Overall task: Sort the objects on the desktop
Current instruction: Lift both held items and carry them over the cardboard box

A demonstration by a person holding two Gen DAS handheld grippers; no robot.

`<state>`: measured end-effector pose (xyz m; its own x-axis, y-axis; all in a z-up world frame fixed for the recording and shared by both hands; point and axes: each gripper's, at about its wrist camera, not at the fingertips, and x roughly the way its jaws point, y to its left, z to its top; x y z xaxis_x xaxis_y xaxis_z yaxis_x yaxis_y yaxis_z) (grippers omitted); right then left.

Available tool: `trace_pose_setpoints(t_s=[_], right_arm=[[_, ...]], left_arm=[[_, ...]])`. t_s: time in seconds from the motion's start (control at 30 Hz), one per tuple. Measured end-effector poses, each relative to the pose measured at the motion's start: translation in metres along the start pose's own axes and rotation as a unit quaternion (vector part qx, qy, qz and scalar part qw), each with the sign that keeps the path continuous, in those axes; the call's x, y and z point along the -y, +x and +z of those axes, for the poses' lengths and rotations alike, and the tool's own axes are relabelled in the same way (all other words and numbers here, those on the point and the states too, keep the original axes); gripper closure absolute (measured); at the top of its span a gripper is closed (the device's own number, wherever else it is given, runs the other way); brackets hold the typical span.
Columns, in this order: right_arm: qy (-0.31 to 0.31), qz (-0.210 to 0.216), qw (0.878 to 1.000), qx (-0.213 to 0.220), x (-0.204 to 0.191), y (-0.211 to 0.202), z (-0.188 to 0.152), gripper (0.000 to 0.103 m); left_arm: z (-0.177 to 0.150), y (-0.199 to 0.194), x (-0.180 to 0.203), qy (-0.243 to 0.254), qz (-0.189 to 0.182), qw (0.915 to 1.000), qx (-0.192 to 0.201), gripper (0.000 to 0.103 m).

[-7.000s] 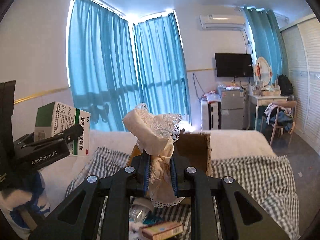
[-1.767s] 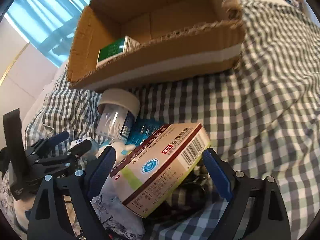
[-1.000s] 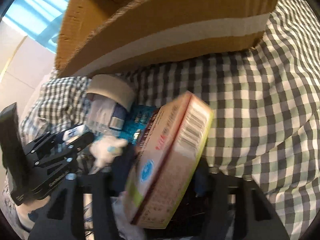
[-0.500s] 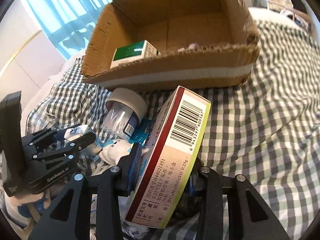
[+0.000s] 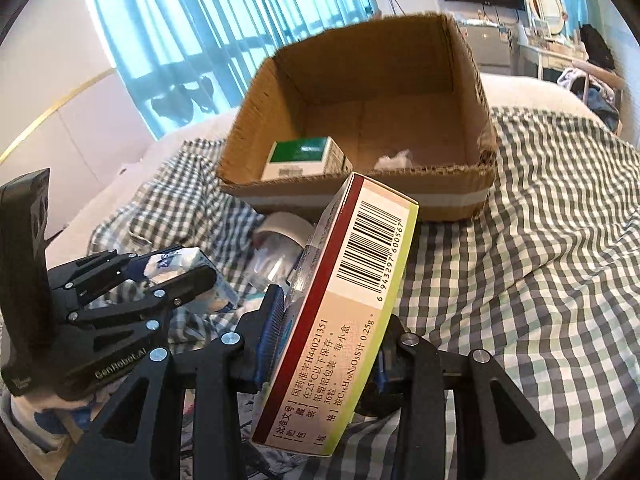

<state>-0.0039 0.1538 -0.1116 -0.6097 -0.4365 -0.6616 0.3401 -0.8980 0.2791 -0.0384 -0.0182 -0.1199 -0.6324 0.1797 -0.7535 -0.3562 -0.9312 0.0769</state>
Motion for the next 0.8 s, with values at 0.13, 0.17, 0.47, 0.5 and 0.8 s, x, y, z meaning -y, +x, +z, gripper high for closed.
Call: trace_pose_setpoints(t_s=[0.13, 0.17, 0.47, 0.5, 0.8], right_arm=[[-0.008, 0.0, 1.0, 0.027, -0.007, -0.015, 0.002, 0.066], [-0.009, -0.003, 0.999, 0.035, -0.008, -0.018, 0.003, 0.066], [-0.029, -0.027, 0.992, 0.116, -0.02, -0.058, 0.015, 0.065], [-0.031, -0.025, 0.992, 0.122, -0.021, -0.06, 0.017, 0.065], [-0.047, -0.017, 0.982, 0.182, -0.036, -0.093, 0.041, 0.065]], left_arm=[[0.001, -0.019, 0.01, 0.006, 0.002, 0.9994, 0.033, 0.063], [0.002, -0.025, 0.01, 0.001, 0.002, 0.9989, 0.046, 0.063], [0.016, -0.065, -0.002, -0.072, 0.001, 0.9913, 0.11, 0.063], [0.017, -0.069, -0.003, -0.079, -0.002, 0.9902, 0.115, 0.063], [0.04, -0.104, -0.001, -0.079, 0.004, 0.9829, 0.166, 0.063]])
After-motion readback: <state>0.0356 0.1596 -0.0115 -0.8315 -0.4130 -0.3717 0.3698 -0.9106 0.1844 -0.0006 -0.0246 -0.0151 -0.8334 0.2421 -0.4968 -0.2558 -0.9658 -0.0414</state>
